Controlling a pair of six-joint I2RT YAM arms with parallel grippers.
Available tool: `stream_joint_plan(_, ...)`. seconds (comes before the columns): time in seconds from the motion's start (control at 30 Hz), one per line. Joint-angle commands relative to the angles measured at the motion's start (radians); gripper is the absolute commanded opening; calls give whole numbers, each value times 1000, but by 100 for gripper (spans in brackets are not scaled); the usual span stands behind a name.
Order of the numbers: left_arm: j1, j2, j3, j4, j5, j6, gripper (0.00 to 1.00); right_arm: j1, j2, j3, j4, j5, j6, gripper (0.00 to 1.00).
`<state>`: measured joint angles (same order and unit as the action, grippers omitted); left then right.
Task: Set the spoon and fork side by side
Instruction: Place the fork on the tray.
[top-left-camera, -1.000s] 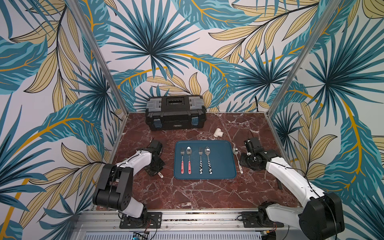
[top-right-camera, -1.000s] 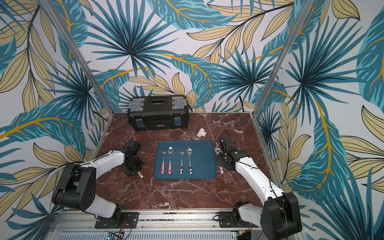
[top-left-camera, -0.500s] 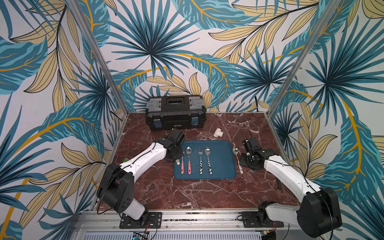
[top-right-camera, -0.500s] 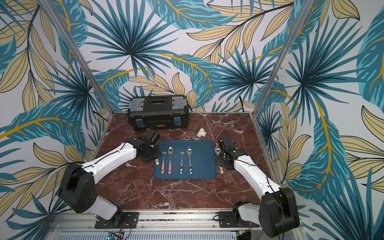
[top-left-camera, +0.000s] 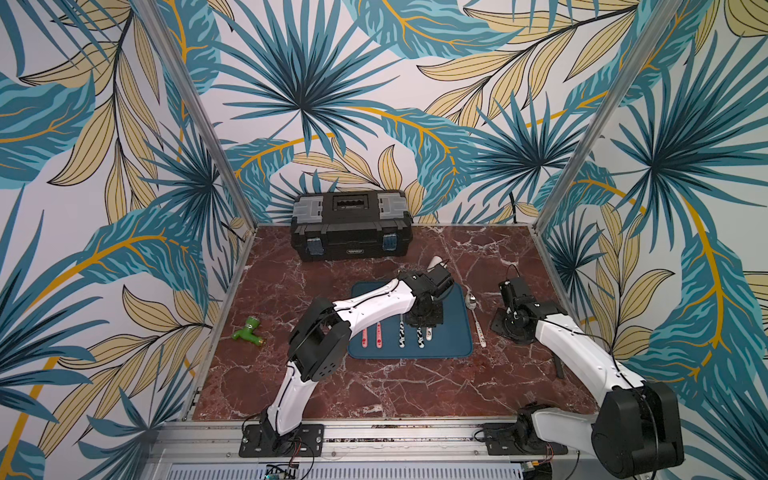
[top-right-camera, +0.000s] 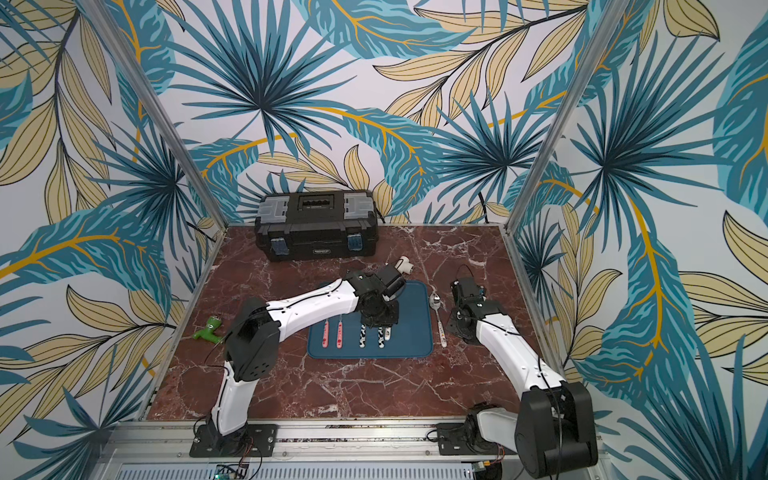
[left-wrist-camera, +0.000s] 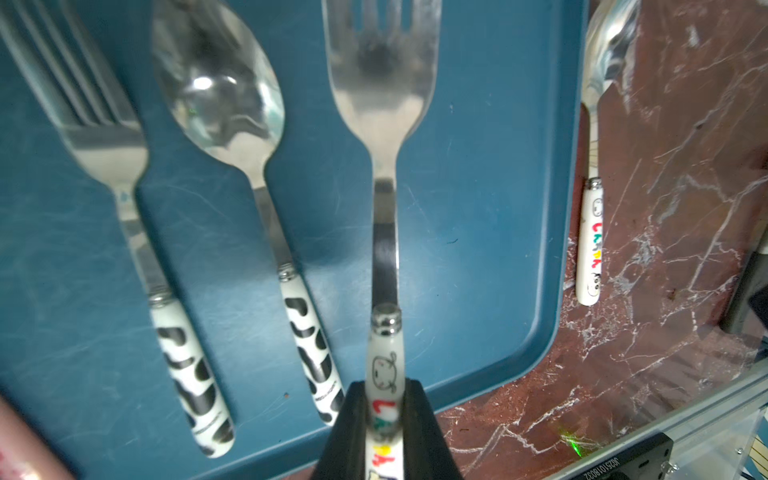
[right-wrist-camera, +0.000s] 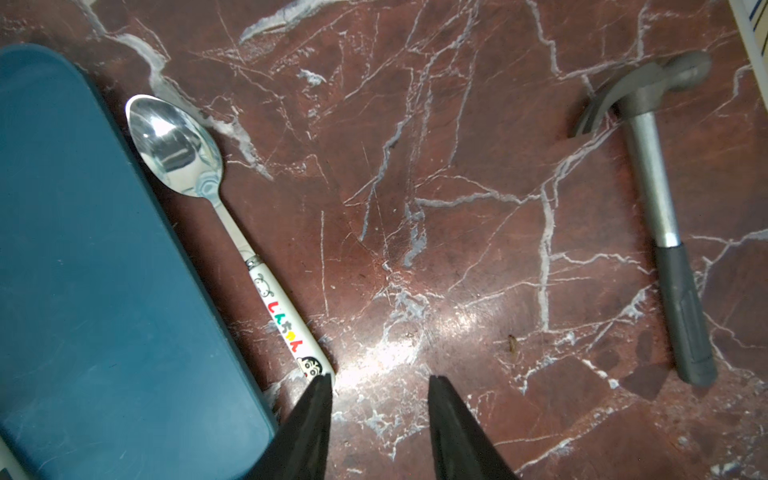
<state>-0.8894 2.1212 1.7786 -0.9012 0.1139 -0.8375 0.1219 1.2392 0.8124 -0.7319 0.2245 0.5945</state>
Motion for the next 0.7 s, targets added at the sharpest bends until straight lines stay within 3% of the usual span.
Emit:
stream_joint_plan(0.0, -8, 32, 122, -47, 32, 3, 0, -14, -20, -22, -6, 15, -13, 45)
stream_joint_plan(0.37, -14, 122, 136, -43, 59, -126, 0, -28, -26, -22, 11, -11, -31, 45)
stream_joint_plan(0.67, -29, 178, 194, -88, 49, -154, 1, -30, -36, -26, 22, -30, -37, 45)
